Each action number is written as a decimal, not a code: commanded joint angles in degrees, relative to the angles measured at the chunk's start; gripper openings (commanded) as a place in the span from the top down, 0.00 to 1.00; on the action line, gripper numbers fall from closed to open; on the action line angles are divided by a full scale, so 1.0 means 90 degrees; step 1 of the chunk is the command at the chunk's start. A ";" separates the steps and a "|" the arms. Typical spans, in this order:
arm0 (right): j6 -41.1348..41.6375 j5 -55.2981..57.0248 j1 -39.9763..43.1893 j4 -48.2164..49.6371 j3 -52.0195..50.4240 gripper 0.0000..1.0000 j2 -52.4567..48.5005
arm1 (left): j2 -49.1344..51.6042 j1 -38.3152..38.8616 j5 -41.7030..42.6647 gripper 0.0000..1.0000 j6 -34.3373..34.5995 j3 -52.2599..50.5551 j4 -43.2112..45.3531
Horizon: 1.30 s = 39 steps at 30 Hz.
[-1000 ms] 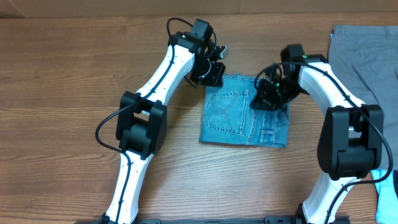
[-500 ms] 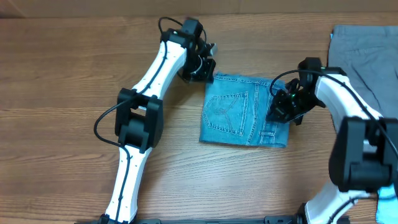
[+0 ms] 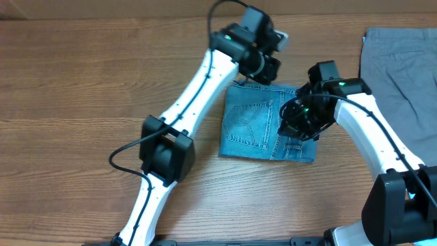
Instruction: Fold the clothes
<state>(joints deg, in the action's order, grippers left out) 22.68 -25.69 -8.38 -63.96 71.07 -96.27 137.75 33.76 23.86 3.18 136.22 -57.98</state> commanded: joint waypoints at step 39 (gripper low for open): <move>0.1345 0.0901 0.1166 0.2380 -0.2681 0.96 0.0046 | 0.1081 -0.1557 -0.0704 0.63 0.1073 0.1438 -0.0578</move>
<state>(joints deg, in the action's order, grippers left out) 33.50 -25.23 1.41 -41.15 48.01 -96.14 150.65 29.28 22.20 12.12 141.93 -60.88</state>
